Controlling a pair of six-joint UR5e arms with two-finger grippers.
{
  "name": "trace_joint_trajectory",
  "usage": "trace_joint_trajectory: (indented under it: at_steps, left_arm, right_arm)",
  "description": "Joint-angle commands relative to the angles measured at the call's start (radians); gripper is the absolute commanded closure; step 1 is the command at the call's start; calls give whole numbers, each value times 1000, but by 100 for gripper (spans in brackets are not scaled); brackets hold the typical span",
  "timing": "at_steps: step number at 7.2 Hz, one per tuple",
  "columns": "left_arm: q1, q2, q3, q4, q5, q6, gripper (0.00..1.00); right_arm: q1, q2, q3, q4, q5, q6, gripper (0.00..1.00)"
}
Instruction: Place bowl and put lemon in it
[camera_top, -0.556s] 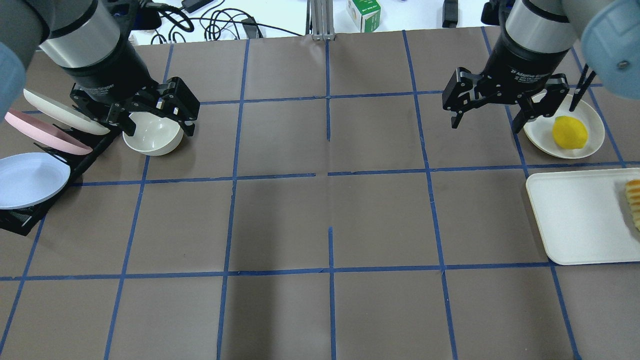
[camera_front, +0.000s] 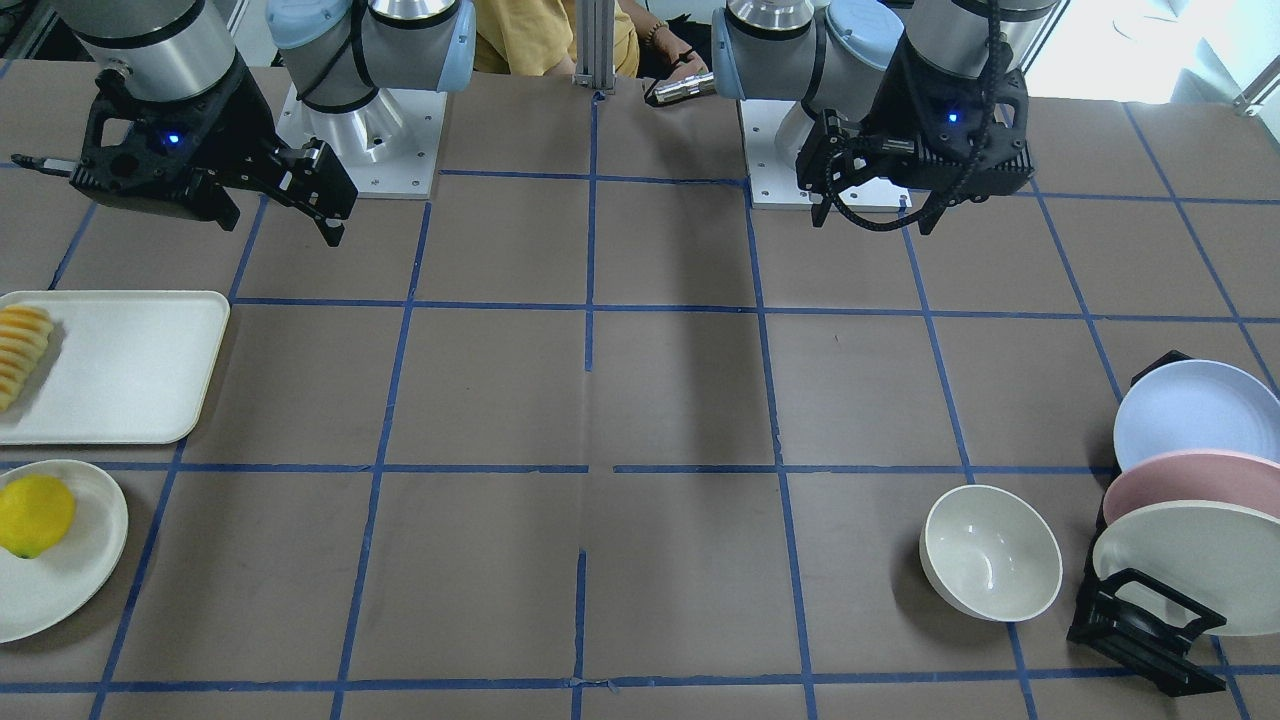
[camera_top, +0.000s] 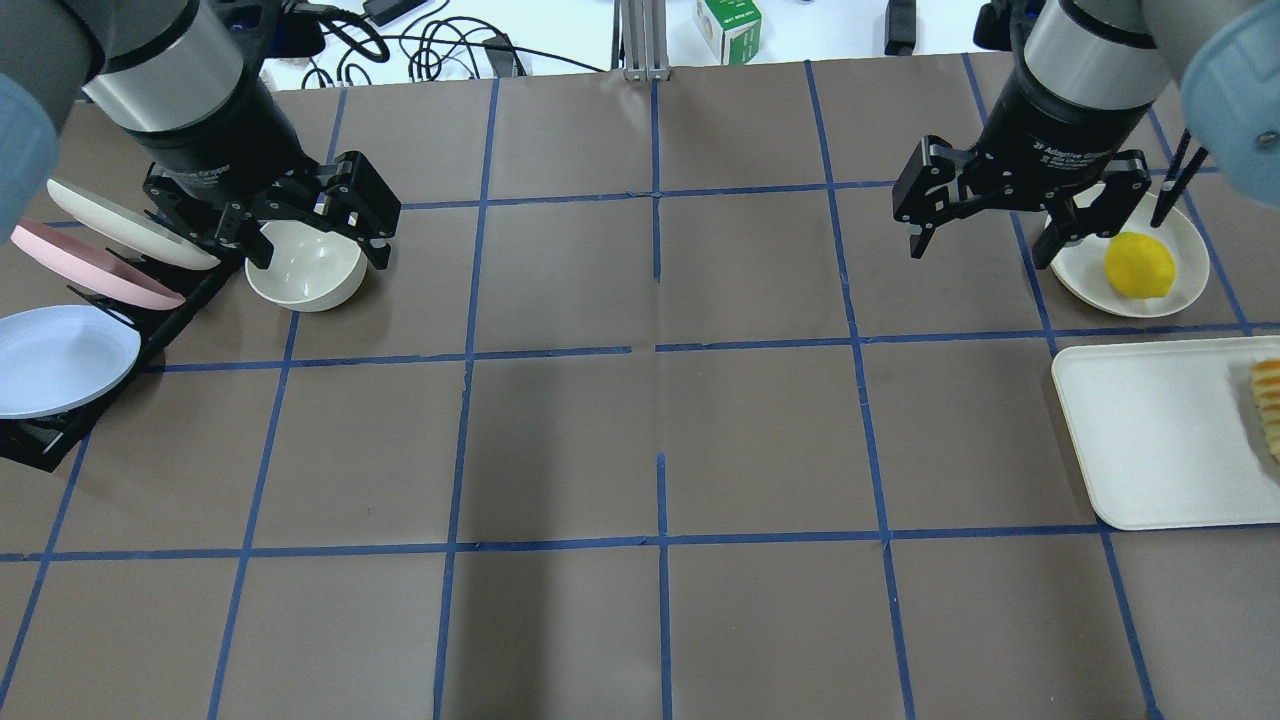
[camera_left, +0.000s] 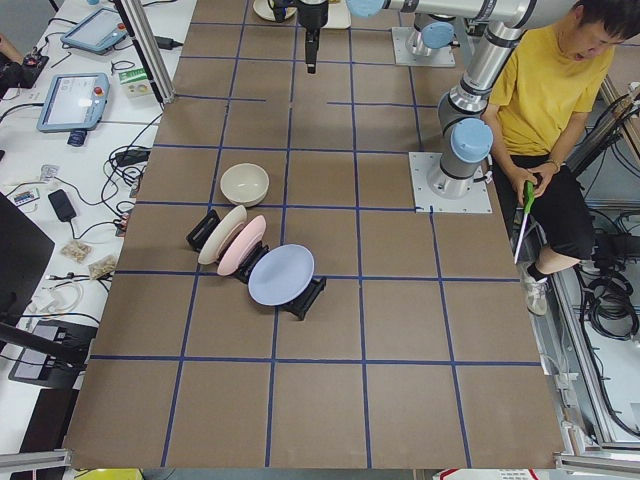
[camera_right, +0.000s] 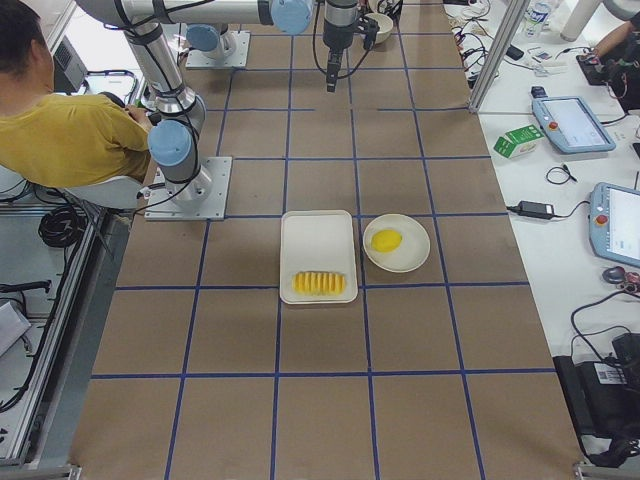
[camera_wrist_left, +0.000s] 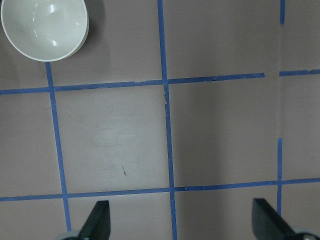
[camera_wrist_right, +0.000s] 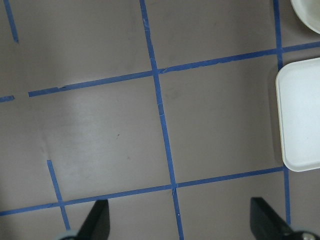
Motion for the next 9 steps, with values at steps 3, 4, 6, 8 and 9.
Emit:
trace_joint_trajectory:
  at_steps: [3,4,6,8,9]
  left_arm:
    - [154,-207,15,169,-2,67,0]
    - [234,-259,22,195,-6,81,0]
    - [300,-381,5,349,-3,156,0]
    - [320,-473,12,477,-2,163,0]
    - [334,-508,19,485,-2,169,0]
  right_arm:
    - [-206,114,1,-62,2,-86,0]
    - [-291,183,2,-160,1,-251,0]
    - [-403,345,2,-431,4,-573,0]
    - [-485,503,-13,-651,5,-828,0]
    - [-506,519,-9,-678,19,-911,0]
